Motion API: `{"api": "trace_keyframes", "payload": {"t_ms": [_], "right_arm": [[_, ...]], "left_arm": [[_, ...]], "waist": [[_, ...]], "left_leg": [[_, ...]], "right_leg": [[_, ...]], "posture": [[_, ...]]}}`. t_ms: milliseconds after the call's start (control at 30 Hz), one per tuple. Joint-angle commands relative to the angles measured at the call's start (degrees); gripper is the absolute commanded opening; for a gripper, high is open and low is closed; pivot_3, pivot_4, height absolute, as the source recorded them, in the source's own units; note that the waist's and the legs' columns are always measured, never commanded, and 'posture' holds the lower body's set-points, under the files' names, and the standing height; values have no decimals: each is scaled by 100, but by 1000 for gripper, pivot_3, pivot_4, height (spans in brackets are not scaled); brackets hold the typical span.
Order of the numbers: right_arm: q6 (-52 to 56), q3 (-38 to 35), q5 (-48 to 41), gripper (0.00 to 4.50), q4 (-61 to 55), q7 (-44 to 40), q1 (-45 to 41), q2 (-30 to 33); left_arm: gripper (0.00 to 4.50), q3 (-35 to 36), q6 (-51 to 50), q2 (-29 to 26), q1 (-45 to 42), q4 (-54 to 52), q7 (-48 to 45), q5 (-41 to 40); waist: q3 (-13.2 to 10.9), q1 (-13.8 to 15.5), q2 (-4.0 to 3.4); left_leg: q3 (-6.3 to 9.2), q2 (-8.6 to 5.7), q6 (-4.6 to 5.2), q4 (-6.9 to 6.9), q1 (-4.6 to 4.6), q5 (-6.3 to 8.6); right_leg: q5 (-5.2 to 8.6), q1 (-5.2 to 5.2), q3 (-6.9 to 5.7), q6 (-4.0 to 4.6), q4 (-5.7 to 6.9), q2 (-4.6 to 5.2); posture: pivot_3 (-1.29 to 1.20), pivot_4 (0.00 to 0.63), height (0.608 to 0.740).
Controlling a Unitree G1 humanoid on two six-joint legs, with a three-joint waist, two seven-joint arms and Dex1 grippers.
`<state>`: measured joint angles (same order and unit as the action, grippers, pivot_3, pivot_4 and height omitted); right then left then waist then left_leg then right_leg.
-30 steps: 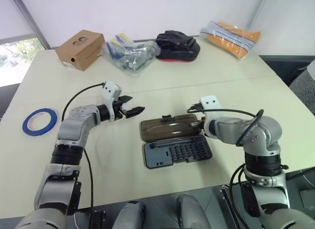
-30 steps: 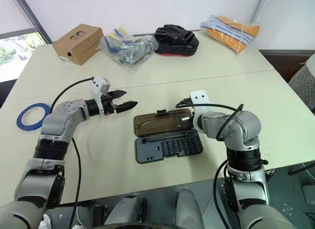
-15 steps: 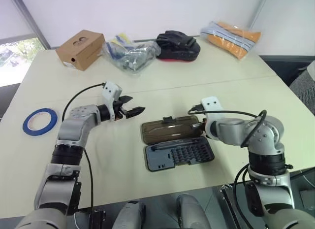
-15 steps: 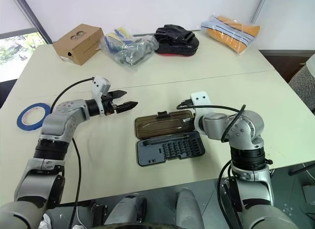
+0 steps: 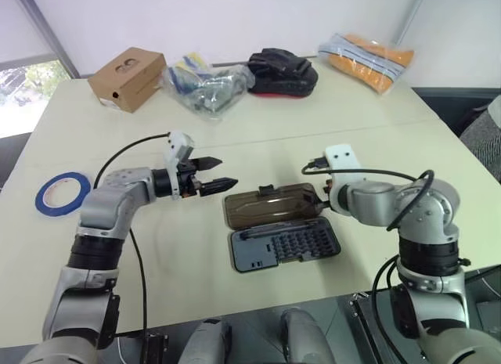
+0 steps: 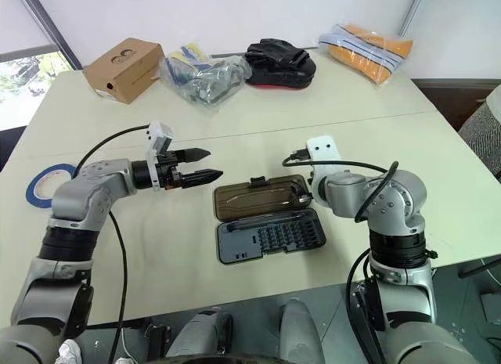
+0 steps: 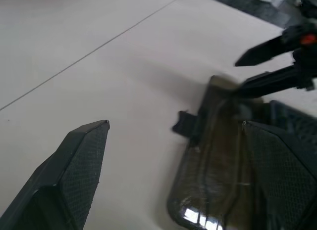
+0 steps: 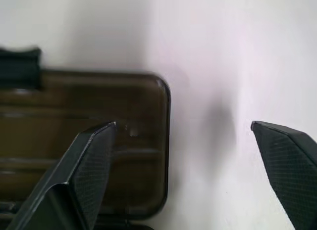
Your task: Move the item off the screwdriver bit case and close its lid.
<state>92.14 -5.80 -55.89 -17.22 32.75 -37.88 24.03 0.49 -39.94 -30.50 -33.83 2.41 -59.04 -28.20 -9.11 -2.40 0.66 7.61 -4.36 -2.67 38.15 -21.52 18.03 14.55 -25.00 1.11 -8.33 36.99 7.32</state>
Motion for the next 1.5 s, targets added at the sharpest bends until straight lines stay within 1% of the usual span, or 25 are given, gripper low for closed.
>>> {"api": "trace_keyframes", "payload": {"t_ms": [33,100,200,400,633,900,933,967,1000,1033,1067,1100,1200,1233,1400,1500], "right_arm": [[36,-208,279,4487,-348,-256,-214,-17],[36,-241,444,4487,-365,-357,-242,-56],[36,-267,705,4487,-386,-495,-238,-114],[36,-265,1167,4487,-489,-789,-200,-197],[36,-208,1566,4487,-598,-1096,-143,-284],[36,-143,1903,4487,-627,-1433,-155,-268],[36,-136,1937,4500,-636,-1472,-156,-268],[36,-129,1973,4500,-645,-1509,-155,-269],[36,-121,2008,4500,-649,-1547,-156,-266],[36,-109,2049,4500,-663,-1591,-159,-259],[36,-99,2088,4500,-670,-1640,-165,-246],[36,-85,2134,4500,-677,-1688,-179,-230],[-58,86,2331,4500,-773,-1989,-230,-71],[-117,146,2383,4500,-782,-2094,-232,-17],[-1573,710,2710,4500,-859,-3027,41,482],[-1951,789,2593,4500,-621,-3760,46,612]], "left_arm": [[4500,-56,-293,-234,13,-602,-434,-424],[4500,-209,-259,-291,-12,-676,-560,-391],[4500,-350,-166,-231,-96,-591,-578,-326],[4500,-382,-154,-123,-120,-555,-627,-430],[4500,-464,-382,-179,-34,-702,-664,-491],[4500,-474,-388,-232,105,-907,-720,-564],[4098,-444,-425,-243,116,-948,-749,-641],[3983,-422,-453,-251,124,-977,-770,-701],[3659,-410,-493,-265,128,-1008,-792,-755],[3223,-419,-546,-310,141,-1073,-851,-809],[2600,-446,-605,-368,155,-1144,-923,-864],[2173,-470,-649,-423,168,-1207,-1003,-922],[479,-580,-738,-593,241,-1419,-1324,-1103],[55,-620,-751,-638,257,-1465,-1406,-1135],[55,-1090,-393,-1062,475,-1573,-2076,-885],[55,-1467,48,-1177,615,-1343,-2334,-491]], "waist": [[0,-6,0],[0,-1,0],[0,1,0],[0,-5,0],[0,-2,0],[0,-2,-1],[0,-2,-1],[0,-2,-1],[0,-1,-1],[0,-1,-1],[0,-2,-1],[-1,-4,-1],[-2,-5,-3],[-2,-6,-4],[-4,-5,-6],[-6,-4,-8]], "left_leg": [[0,0,0,-1,0,0],[0,0,0,-2,1,0],[-1,-1,0,-1,1,0],[-2,0,0,-2,1,0],[-2,0,0,-2,1,0],[-2,0,0,-2,1,0],[-1,0,0,-2,1,0],[-2,0,0,-2,1,0],[-1,0,0,-2,1,0],[-2,0,0,-2,1,0],[-2,0,0,-2,1,0],[-2,0,0,-2,1,0],[-2,0,0,-2,1,0],[-3,0,0,-3,2,0],[-9,0,2,-6,2,1],[-14,3,3,-6,2,2]], "right_leg": [[0,0,0,0,0,0],[0,0,0,0,-2,-1],[0,1,0,0,-2,-1],[0,0,0,0,-1,-1],[0,0,0,0,-1,-1],[0,0,1,0,-2,-1],[0,0,1,0,-3,-1],[0,0,1,0,-3,-1],[0,0,1,0,-3,-1],[0,0,1,0,-3,-1],[0,0,1,0,-3,-1],[0,0,1,0,-3,-1],[0,0,2,0,-4,-1],[0,0,2,0,-3,-1],[1,1,2,0,-26,-4],[1,7,3,0,-43,-8]], "posture": [[0,150,740],[0,150,740],[0,150,740],[0,150,740],[0,150,740],[0,150,740],[0,150,740],[0,150,740],[0,150,740],[0,150,740],[0,150,740],[0,150,740],[0,150,740],[0,150,740],[0,150,740],[0,150,740]]}}
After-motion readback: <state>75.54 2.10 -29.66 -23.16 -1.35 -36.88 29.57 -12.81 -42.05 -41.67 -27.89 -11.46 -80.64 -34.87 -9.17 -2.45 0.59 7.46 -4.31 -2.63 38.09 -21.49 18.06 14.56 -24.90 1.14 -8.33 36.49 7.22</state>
